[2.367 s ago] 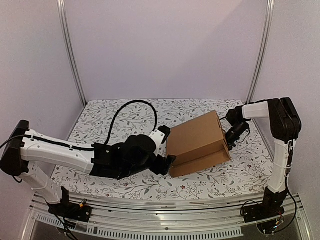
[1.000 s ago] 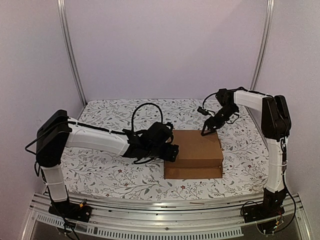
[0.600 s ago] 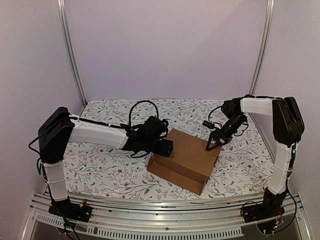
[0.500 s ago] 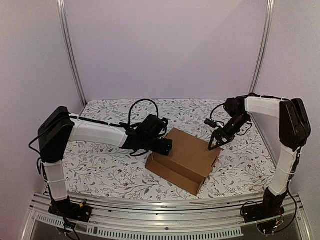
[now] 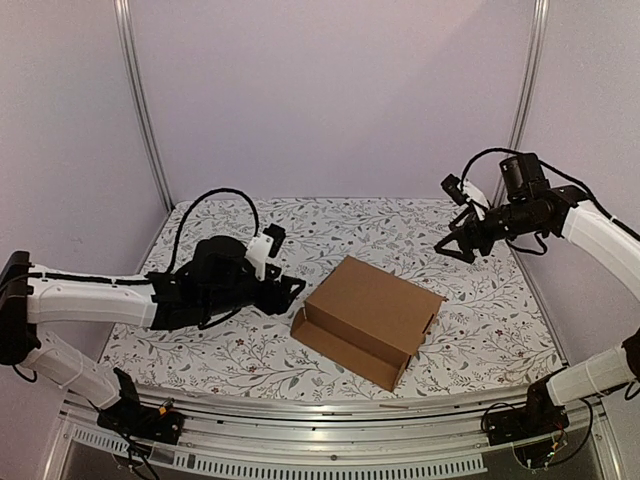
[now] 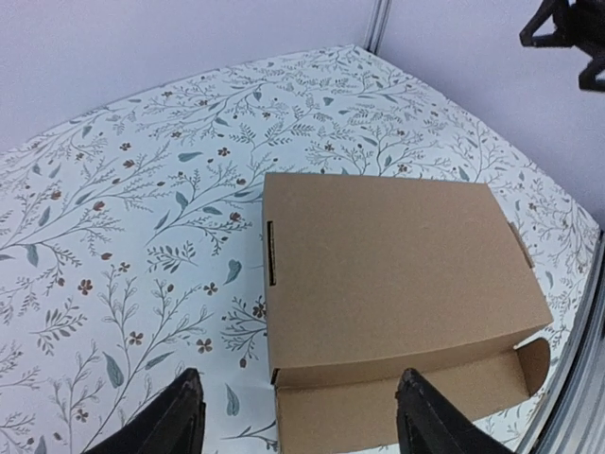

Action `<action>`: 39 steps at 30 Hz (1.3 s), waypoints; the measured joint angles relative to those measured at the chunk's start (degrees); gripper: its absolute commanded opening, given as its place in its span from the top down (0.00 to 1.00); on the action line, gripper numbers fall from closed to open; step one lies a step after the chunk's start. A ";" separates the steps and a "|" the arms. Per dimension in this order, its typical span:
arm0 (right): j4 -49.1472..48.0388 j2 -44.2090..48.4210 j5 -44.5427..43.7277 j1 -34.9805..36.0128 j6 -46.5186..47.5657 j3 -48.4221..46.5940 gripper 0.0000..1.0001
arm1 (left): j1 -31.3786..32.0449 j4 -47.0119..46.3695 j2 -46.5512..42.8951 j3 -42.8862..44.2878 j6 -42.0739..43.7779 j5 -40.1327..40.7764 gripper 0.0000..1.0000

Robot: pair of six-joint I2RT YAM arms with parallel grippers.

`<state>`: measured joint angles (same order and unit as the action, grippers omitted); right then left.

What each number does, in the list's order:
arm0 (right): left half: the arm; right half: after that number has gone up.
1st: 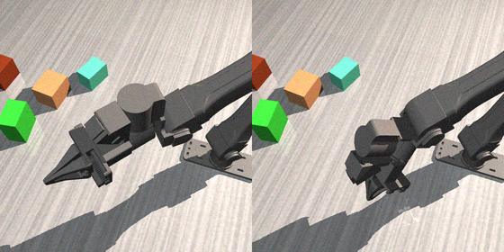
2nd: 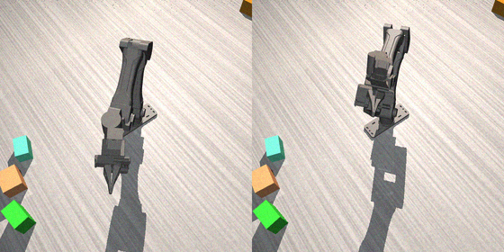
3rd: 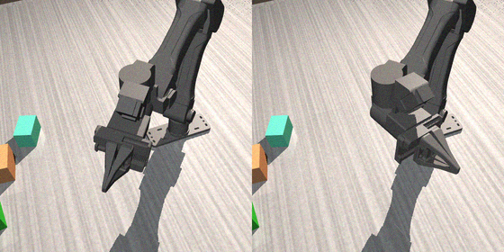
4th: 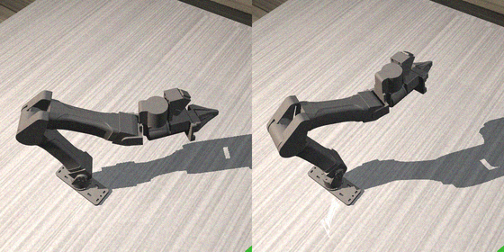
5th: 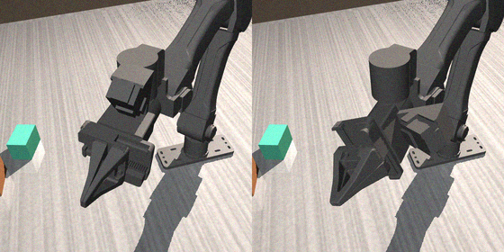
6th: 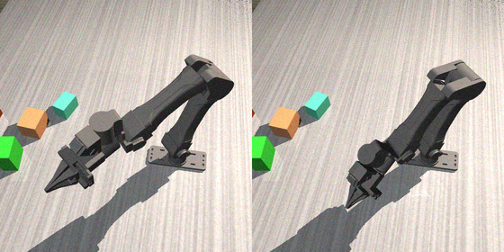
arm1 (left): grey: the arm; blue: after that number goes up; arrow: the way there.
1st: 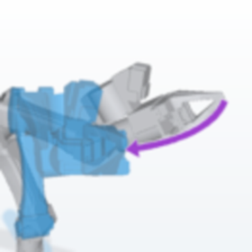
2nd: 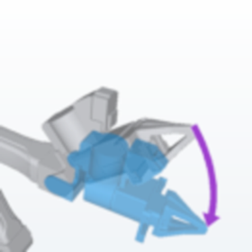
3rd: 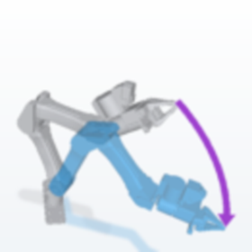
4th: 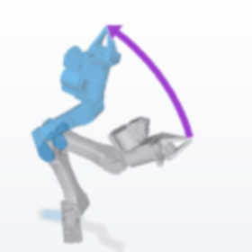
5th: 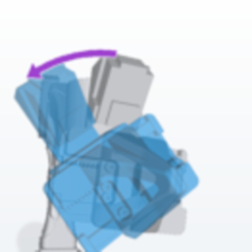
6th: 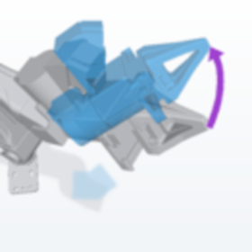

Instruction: Fold the paper box

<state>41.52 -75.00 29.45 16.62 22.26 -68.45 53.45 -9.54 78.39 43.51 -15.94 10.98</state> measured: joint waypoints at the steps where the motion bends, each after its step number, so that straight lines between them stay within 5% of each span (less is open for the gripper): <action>1: -0.59 -0.15 0.48 0.48 0.76 -0.33 0.22 | 0.02 -0.55 -0.85 -2.08 0.09 -0.15 0.38; 6: -0.70 -10.43 -2.36 5.51 4.94 -3.76 0.08 | 0.07 0.72 -1.11 -8.04 -0.28 -0.50 0.49; 12: 1.05 -19.96 -7.13 7.23 5.90 -3.69 0.07 | 0.07 0.76 3.93 -7.72 -0.15 -1.70 0.55; 24: 2.19 -23.47 -12.24 9.64 6.01 -3.52 0.09 | 0.07 0.50 14.64 -3.67 0.37 -3.89 0.71; 33: 7.50 -12.81 -13.90 11.08 13.81 0.72 0.17 | 0.07 0.42 16.61 -3.21 1.64 -3.10 0.78; 39: 7.98 0.15 -18.82 23.71 25.09 10.23 0.29 | 0.07 0.42 16.83 -2.71 2.71 -2.47 0.85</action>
<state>49.50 -74.85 10.63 40.34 47.35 -58.22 53.52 -9.13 95.22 40.80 -13.23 8.51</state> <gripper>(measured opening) 0.801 0.183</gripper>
